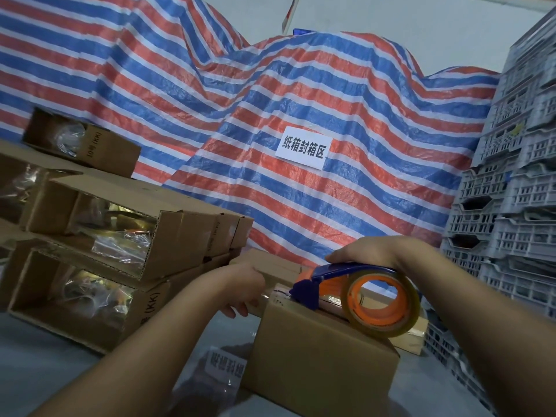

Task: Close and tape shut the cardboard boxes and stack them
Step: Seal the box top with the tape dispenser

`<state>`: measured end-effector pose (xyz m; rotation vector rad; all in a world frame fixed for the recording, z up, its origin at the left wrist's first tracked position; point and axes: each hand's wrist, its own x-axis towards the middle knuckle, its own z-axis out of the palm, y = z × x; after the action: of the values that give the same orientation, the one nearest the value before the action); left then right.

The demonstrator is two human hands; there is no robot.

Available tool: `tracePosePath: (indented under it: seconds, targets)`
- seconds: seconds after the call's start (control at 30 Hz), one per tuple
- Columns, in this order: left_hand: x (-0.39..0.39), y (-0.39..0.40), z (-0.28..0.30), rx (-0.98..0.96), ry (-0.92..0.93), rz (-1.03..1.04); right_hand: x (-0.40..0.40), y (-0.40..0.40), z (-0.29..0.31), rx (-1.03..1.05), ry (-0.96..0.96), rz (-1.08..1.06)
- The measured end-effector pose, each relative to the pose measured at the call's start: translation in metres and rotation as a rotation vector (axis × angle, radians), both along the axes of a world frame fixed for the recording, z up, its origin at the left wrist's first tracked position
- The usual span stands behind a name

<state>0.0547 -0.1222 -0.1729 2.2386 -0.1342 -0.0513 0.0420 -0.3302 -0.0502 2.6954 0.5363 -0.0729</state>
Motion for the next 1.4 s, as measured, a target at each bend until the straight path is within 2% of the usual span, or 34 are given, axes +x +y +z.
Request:
tracePosePath:
  seconds: [0.1,0.2,0.23,0.37,0.5,0.6,0.7,0.87,1.0,1.07,1.17,1.2,1.4]
  targets:
    - [-0.001,0.002,0.006,0.103,-0.160,0.094,0.003,-0.001,0.000,-0.002,0.004,0.031]
    - [0.000,0.002,0.010,-0.013,-0.367,0.259,0.004,-0.001,0.001,-0.038,0.006,0.049]
    - [-0.002,0.001,0.012,-0.064,-0.385,0.264,0.004,-0.001,0.000,-0.038,0.006,0.052]
    - [-0.009,-0.011,0.017,-0.156,-0.280,0.123,0.005,-0.001,0.001,-0.033,0.022,0.056]
    - [-0.010,-0.021,0.005,-0.057,-0.116,0.035,0.006,-0.002,0.000,-0.027,0.019,0.058]
    - [-0.011,-0.019,-0.005,-0.065,-0.094,-0.054,0.009,-0.004,-0.001,-0.004,0.021,0.044]
    - [-0.009,-0.018,-0.007,-0.107,-0.095,-0.055,0.011,-0.004,-0.001,-0.007,0.030,0.051]
    - [-0.009,-0.020,-0.006,0.017,-0.004,-0.019,0.007,-0.004,-0.001,-0.018,0.017,0.067]
    - [-0.011,-0.024,0.000,0.173,-0.008,-0.022,0.003,-0.002,-0.001,-0.009,0.022,0.049]
    - [-0.011,-0.027,0.005,0.257,-0.017,-0.027,0.002,-0.001,0.001,0.092,0.043,-0.008]
    - [-0.007,-0.029,0.007,0.324,-0.001,0.000,0.000,-0.005,0.006,0.592,0.212,-0.304]
    - [-0.007,-0.029,0.007,0.345,0.009,0.002,-0.002,-0.010,0.008,0.701,0.269,-0.381]
    - [-0.004,-0.038,0.008,0.330,0.049,-0.065,-0.011,-0.037,0.009,0.829,0.354,-0.471]
